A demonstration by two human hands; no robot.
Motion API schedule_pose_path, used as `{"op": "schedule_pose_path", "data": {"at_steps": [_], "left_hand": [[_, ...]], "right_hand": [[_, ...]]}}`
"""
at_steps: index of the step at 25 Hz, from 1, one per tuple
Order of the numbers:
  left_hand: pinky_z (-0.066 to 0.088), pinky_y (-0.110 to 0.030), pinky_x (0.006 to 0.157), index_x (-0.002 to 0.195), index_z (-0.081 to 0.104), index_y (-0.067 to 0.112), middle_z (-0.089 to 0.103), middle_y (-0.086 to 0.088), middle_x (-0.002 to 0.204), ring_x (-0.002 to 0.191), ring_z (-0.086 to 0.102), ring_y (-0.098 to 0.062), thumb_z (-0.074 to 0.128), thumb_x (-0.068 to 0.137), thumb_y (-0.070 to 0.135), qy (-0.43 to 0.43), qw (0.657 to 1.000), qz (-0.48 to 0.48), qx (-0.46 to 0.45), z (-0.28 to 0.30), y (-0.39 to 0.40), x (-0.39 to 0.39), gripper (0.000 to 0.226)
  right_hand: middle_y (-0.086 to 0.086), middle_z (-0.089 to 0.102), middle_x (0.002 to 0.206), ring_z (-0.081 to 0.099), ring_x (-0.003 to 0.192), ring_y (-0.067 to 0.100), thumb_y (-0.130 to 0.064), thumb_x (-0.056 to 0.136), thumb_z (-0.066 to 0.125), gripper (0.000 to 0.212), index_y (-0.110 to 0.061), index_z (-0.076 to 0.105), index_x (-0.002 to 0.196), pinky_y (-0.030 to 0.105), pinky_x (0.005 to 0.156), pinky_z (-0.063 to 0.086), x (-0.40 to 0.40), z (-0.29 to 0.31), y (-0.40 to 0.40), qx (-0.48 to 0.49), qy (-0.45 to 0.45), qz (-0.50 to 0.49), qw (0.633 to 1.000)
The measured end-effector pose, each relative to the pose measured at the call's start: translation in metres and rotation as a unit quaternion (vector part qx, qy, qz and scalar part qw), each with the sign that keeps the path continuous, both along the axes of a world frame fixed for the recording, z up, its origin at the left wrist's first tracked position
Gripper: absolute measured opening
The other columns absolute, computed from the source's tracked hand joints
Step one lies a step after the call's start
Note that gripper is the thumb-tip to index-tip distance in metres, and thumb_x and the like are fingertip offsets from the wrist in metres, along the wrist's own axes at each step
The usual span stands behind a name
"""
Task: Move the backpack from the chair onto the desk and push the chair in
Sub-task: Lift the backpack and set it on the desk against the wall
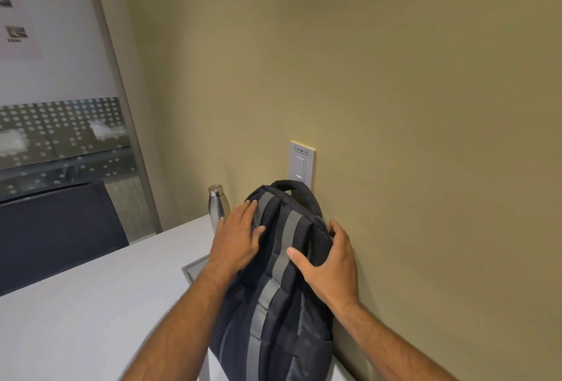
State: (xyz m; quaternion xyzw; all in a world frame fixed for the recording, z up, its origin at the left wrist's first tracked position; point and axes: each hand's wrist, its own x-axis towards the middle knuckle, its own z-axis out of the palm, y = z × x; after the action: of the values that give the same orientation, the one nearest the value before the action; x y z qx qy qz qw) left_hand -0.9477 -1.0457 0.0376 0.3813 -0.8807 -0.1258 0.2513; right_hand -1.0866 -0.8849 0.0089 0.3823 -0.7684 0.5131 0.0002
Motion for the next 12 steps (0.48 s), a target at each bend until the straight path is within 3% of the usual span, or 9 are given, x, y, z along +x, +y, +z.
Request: {"op": "schedule_pose_path", "data": {"at_steps": [4, 7, 12], "left_hand": [[0.012, -0.055, 0.127, 0.162, 0.019, 0.021, 0.022, -0.004, 0.17, 0.157, 0.014, -0.024, 0.034, 0.104, 0.058, -0.032, 0.998, 0.033, -0.037, 0.008, 0.036, 0.016, 0.07], [0.009, -0.057, 0.127, 0.163, 0.014, 0.022, 0.017, -0.004, 0.171, 0.158, 0.009, -0.025, 0.017, 0.096, 0.07, -0.067, 0.994, 0.064, -0.062, 0.015, 0.071, 0.034, 0.082], [0.004, -0.059, 0.126, 0.163, 0.003, 0.025, 0.006, -0.003, 0.173, 0.158, 0.003, -0.025, 0.007, 0.085, 0.085, -0.122, 0.982, 0.112, -0.096, 0.014, 0.147, 0.059, 0.098]], "right_hand": [[0.001, 0.027, 0.165, 0.027, 0.149, 0.019, -0.094, 0.068, 0.05, 0.119, -0.022, 0.017, 0.157, 0.035, 0.119, 0.029, -0.003, 0.009, 0.019, 0.07, 0.091, 0.038, 0.993], [0.006, 0.009, 0.17, 0.009, 0.156, 0.022, -0.1, 0.069, 0.032, 0.125, -0.019, 0.006, 0.16, 0.041, 0.126, 0.016, -0.005, 0.02, 0.04, 0.13, 0.185, 0.054, 0.973], [0.01, -0.011, 0.17, -0.016, 0.155, 0.023, -0.099, 0.074, 0.012, 0.125, -0.012, -0.008, 0.161, 0.051, 0.126, -0.005, -0.009, 0.032, 0.093, 0.168, 0.325, 0.088, 0.927]]}}
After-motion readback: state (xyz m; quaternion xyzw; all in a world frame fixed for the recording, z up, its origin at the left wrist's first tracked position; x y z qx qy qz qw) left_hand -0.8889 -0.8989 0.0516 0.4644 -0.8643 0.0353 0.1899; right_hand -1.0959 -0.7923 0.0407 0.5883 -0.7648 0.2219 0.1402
